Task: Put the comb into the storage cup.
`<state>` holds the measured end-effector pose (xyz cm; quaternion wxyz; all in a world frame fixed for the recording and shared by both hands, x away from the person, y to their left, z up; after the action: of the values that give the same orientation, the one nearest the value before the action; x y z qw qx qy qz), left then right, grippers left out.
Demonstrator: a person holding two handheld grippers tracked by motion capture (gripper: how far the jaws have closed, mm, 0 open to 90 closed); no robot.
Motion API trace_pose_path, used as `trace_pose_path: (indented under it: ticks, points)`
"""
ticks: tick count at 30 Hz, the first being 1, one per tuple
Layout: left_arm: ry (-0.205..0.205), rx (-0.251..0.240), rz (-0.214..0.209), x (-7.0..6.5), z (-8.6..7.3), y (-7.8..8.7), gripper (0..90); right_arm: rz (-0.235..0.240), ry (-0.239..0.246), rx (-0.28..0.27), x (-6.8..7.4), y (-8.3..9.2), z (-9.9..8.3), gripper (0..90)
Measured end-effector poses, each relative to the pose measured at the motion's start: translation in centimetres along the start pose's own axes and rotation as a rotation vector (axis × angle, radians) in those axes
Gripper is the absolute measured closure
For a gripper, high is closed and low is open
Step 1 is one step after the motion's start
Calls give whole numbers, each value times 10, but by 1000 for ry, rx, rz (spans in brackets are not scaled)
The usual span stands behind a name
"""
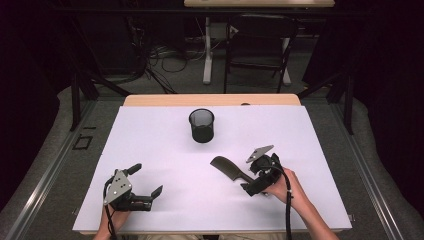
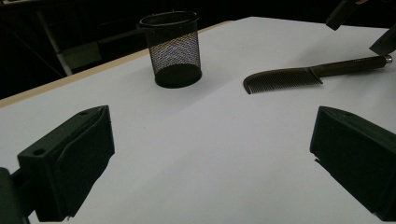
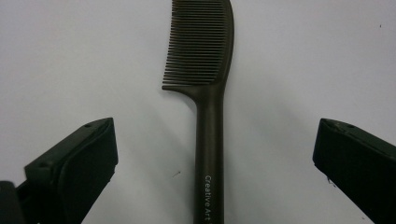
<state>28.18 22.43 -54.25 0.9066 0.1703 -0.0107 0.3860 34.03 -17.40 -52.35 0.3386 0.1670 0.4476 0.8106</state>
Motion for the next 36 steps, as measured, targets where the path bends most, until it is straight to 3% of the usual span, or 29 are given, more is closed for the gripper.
trace_pose_path:
  ticks: [18, 28, 36]
  points:
    - [2, 0, -2, 0, 0, -1, 0, 42, 16, 60, 2, -13, 12, 36]
    - [4, -3, 1, 0, 0, 0, 0, 31, 44, 120, 6, -18, 17, 327]
    - [1, 0, -2, -1, 0, -1, 0, 22, 60, 182, 4, -24, 19, 439]
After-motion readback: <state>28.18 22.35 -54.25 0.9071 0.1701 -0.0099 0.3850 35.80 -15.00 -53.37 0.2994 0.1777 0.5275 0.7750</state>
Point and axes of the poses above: each handheld gripper's, and its own axes: y roughly backward along the jaws, z roughly out of its top, x roughly to its left, the point moved 2 cm from there along -y, roughly forward along the jaws, and after that the axes turned 4 degrees about -y, right-handed, at the moved point
